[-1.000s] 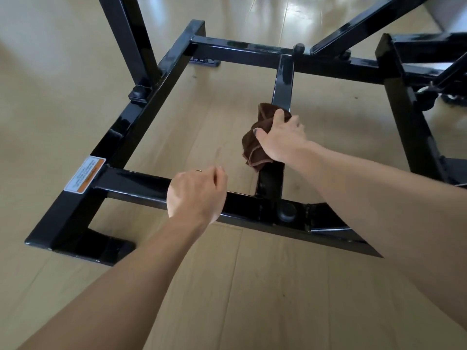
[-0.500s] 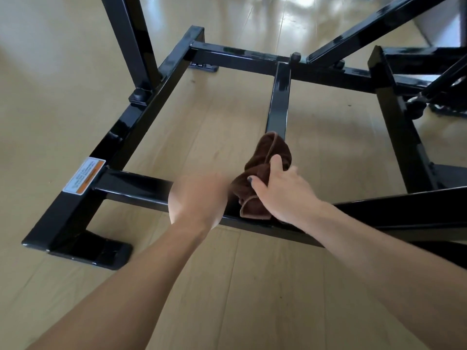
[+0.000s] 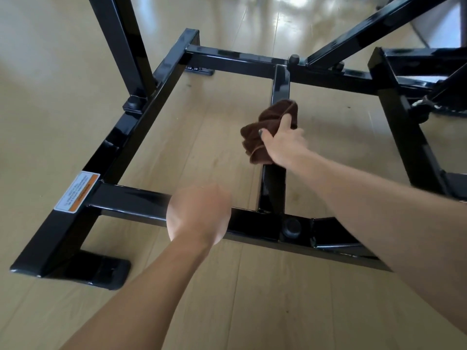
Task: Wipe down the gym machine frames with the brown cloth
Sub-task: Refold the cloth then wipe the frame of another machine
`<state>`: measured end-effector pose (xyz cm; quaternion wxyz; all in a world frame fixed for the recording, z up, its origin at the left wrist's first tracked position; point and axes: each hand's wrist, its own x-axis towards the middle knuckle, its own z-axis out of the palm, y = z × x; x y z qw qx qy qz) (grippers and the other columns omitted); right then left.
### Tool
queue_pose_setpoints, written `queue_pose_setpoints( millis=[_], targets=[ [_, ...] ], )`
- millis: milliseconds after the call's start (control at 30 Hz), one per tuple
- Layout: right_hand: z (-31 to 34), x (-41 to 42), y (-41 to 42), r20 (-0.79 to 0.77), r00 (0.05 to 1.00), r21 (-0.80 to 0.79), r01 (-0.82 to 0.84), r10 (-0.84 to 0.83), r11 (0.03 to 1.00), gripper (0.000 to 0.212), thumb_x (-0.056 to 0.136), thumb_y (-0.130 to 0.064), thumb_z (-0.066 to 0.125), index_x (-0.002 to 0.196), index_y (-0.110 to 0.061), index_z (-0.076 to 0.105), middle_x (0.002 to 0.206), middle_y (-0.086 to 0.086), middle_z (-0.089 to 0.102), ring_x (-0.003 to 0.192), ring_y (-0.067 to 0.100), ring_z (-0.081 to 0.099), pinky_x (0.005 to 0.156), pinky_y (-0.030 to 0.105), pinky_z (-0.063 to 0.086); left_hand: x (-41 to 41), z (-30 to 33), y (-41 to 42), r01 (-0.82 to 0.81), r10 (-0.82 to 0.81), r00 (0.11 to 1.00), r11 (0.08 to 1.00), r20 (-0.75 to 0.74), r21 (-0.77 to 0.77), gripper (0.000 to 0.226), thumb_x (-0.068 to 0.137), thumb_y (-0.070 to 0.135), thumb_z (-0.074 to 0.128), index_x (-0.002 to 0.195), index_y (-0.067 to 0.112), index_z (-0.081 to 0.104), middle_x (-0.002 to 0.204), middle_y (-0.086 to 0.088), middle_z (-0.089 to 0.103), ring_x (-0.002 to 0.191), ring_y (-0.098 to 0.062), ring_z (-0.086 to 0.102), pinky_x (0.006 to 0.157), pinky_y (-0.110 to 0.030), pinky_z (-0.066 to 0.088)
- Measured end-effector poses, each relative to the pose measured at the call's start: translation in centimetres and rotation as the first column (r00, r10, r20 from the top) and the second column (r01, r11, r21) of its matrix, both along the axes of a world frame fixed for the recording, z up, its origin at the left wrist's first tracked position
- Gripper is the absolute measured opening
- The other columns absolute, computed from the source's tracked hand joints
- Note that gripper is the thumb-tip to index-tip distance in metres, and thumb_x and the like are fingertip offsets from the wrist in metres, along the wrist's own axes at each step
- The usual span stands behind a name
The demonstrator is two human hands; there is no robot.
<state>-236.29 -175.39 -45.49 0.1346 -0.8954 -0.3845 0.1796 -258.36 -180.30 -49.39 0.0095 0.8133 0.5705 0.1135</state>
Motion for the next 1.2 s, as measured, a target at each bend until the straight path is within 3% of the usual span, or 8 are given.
queue_pose_setpoints(
  millis=[67, 300, 400, 567, 667, 800, 1067, 1200],
  targets=[
    [-0.1, -1.7, -3.6, -0.002, 0.998, -0.009, -0.062, 0.062, 0.998, 0.075, 0.103, -0.061, 0.039, 0.159, -0.020, 0.011, 0.139, 0.029, 0.041, 0.120, 0.048, 0.053, 0.103, 0.049, 0.046, 0.2, 0.3, -0.1, 0.007, -0.007, 1.000, 1.000, -0.004, 0.004, 0.047, 0.097, 0.037, 0.027, 0.053, 0.023, 0.038, 0.044, 0.008, 0.035, 0.047, -0.008, 0.026, 0.051, -0.033, 0.021],
    [0.1, -6.3, -12.3, 0.006, 0.975, -0.107, -0.219, 0.221, 0.970, 0.062, 0.100, -0.065, 0.038, 0.141, -0.022, 0.021, 0.107, 0.016, 0.039, 0.094, 0.040, 0.054, 0.077, 0.041, 0.039, 0.1, 0.4, -0.5, 0.021, -0.022, 1.000, 0.999, 0.013, 0.034, 0.045, 0.099, 0.033, 0.034, 0.056, 0.023, 0.042, 0.046, 0.009, 0.028, 0.047, -0.006, 0.021, 0.059, -0.033, 0.027],
    [0.2, -5.1, -9.6, 0.007, 0.978, -0.128, -0.205, 0.207, 0.970, 0.069, 0.099, -0.066, 0.041, 0.146, -0.022, 0.017, 0.117, 0.021, 0.043, 0.094, 0.038, 0.052, 0.079, 0.041, 0.042, 0.1, 0.5, -0.5, 0.035, -0.036, 0.999, 0.998, 0.018, 0.051, 0.045, 0.094, 0.035, 0.020, 0.053, 0.024, 0.034, 0.044, 0.008, 0.029, 0.045, -0.007, 0.023, 0.056, -0.034, 0.025],
    [0.1, -0.2, -0.7, 0.015, 0.998, -0.064, -0.059, 0.060, 0.996, 0.084, 0.099, -0.065, 0.042, 0.161, -0.025, 0.002, 0.141, 0.030, 0.040, 0.114, 0.045, 0.057, 0.100, 0.050, 0.051, -0.1, 0.2, -0.5, 0.025, -0.031, 0.997, 0.995, 0.064, 0.095, 0.045, 0.094, 0.033, 0.031, 0.050, 0.023, 0.035, 0.042, 0.010, 0.030, 0.046, -0.004, 0.027, 0.050, -0.031, 0.022],
    [0.1, 2.7, 4.3, 0.050, 0.999, -0.050, -0.003, 0.006, 0.999, 0.086, 0.100, -0.064, 0.043, 0.163, -0.027, -0.002, 0.145, 0.028, 0.039, 0.114, 0.042, 0.058, 0.099, 0.048, 0.052, -0.1, -0.1, -0.1, 0.022, -0.027, 0.998, 0.996, 0.054, 0.084, 0.043, 0.092, 0.036, 0.031, 0.051, 0.023, 0.032, 0.043, 0.010, 0.029, 0.045, -0.011, 0.028, 0.046, -0.024, 0.012],
    [-0.2, 3.3, 6.6, 0.119, 0.993, -0.051, 0.025, -0.019, 0.998, 0.077, 0.100, -0.061, 0.045, 0.159, -0.027, 0.009, 0.142, 0.027, 0.040, 0.111, 0.038, 0.056, 0.091, 0.045, 0.049, -0.1, -0.1, 0.0, 0.018, -0.020, 0.999, 0.999, 0.044, 0.032, 0.041, 0.090, 0.040, 0.025, 0.053, 0.023, 0.030, 0.045, 0.009, 0.031, 0.050, -0.018, 0.036, 0.047, -0.023, 0.010],
    [-0.2, -3.3, -5.0, 0.083, 0.985, -0.093, -0.145, 0.152, 0.985, 0.073, 0.101, -0.062, 0.041, 0.155, -0.023, 0.012, 0.136, 0.032, 0.039, 0.119, 0.049, 0.051, 0.102, 0.049, 0.045, -0.1, 0.3, 0.0, 0.006, -0.007, 1.000, 0.997, -0.002, -0.075, 0.048, 0.088, 0.045, 0.009, 0.062, 0.025, 0.044, 0.053, 0.005, 0.044, 0.053, -0.011, 0.033, 0.054, -0.035, 0.029],
    [0.1, -6.3, -11.8, 0.010, 0.972, -0.120, -0.233, 0.236, 0.965, 0.063, 0.101, -0.064, 0.038, 0.144, -0.023, 0.018, 0.118, 0.023, 0.044, 0.098, 0.043, 0.056, 0.079, 0.043, 0.041, 0.0, 0.4, 0.0, 0.008, -0.010, 1.000, 0.996, -0.017, -0.086, 0.044, 0.098, 0.039, 0.020, 0.066, 0.024, 0.047, 0.055, 0.003, 0.046, 0.053, -0.011, 0.033, 0.061, -0.036, 0.032]
  ],
)
